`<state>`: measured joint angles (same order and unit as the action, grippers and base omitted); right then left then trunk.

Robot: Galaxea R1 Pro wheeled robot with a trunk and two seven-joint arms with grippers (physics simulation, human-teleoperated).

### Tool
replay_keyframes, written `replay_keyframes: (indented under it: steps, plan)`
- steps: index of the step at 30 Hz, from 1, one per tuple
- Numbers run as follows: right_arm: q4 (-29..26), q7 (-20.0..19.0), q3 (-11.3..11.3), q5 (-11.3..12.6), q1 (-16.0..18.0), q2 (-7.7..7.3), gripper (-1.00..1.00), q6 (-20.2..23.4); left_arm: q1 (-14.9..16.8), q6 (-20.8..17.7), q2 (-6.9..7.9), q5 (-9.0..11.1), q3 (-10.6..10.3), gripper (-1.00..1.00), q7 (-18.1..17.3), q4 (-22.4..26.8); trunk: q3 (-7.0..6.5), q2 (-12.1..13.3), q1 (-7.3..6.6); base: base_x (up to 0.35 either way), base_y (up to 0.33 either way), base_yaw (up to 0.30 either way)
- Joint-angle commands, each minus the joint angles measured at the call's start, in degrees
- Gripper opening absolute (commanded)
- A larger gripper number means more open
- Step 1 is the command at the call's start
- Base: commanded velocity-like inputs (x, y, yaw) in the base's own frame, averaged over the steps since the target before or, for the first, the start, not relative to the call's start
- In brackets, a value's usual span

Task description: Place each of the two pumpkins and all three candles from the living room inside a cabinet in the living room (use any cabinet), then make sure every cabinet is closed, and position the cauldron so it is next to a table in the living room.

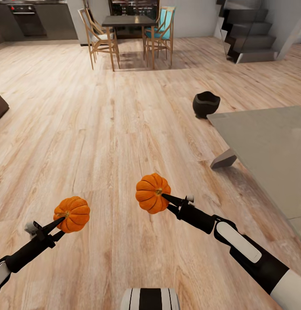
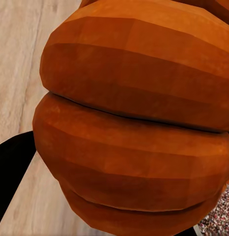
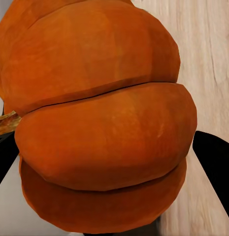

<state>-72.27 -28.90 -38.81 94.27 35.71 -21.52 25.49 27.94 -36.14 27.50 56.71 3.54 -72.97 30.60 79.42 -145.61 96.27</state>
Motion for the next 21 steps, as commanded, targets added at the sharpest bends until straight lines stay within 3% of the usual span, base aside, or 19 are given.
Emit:
replay_keyframes:
  steps: [1, 21]
  plan:
    - [0.03, -0.01, -0.12, 0.48, 0.06, -0.03, -1.00, 0.17, 0.01, -0.52, 0.01, 0.16, -0.02, -1.00, -0.07, -0.01, -0.19, 0.00, -0.03, 0.000, 0.000, 0.000]
    - [0.11, 0.18, -0.24, 0.39, 0.06, 0.01, -1.00, -1.81, 0.01, -0.59, 0.03, 0.19, -0.02, -1.00, -0.08, -0.01, -4.62, 0.27, -0.55, 0.000, 0.000, 0.000]
